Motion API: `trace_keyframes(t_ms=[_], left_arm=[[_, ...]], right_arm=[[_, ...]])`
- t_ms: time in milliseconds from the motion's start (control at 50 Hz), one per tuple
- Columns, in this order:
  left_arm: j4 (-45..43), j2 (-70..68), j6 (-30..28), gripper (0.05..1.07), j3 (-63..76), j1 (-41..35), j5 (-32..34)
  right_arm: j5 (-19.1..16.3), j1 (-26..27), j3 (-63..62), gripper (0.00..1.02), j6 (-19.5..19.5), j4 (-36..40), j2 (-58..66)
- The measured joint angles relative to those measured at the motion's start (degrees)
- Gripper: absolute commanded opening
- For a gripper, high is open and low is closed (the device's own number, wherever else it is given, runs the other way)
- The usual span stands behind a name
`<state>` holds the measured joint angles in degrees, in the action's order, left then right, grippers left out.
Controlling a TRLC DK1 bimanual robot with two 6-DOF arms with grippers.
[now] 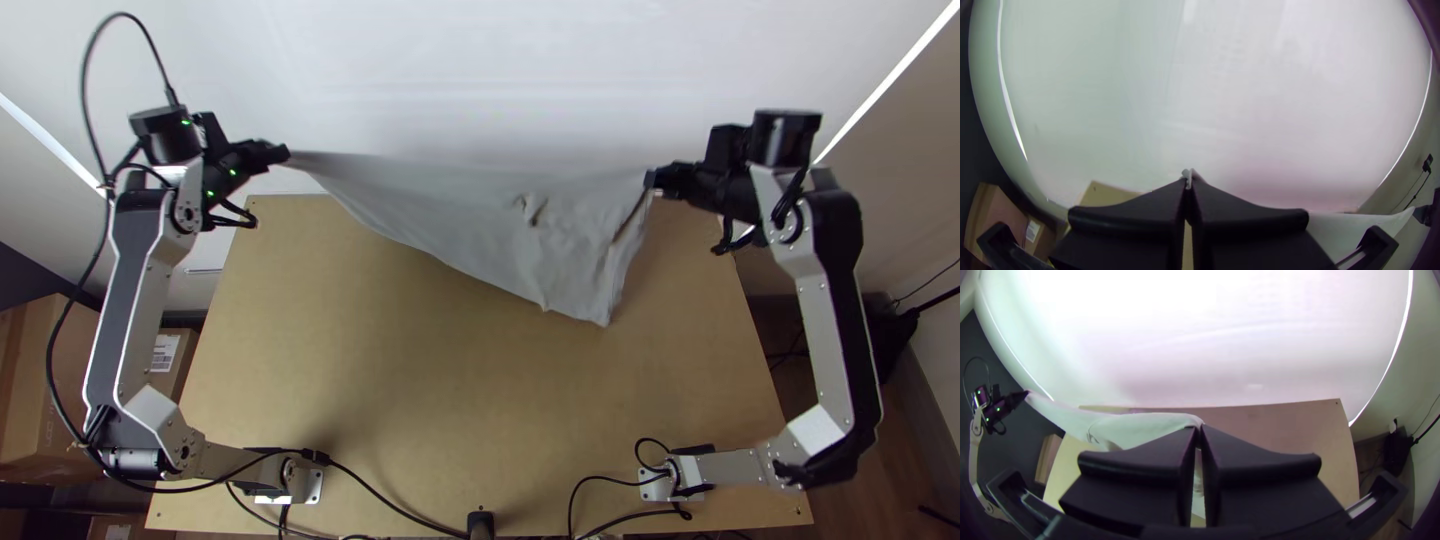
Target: Fold the t-shirt
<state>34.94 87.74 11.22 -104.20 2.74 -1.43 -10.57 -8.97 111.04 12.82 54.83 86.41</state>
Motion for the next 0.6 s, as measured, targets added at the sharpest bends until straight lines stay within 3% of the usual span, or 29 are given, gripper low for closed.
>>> trace_keyframes(t_ms=[220,380,600], left_arm=[[-5.46,-4.37,-3.37,0.08,-3.98,-0.48,-5.81],[-7.82,-8.7,-5.79,0.08,-4.92,-0.66,-7.48],[-9.57,-18.47,-6.16,0.08,-4.63,-0.63,-8.31]], right_arm=[[-0.22,-0.39,18.34,0.02,0.63,-1.57,6.29],[1.6,-2.19,20.37,0.02,1.2,-8.46,3.52],[3.3,-3.02,19.65,0.02,2.4,-9.49,-6.82]])
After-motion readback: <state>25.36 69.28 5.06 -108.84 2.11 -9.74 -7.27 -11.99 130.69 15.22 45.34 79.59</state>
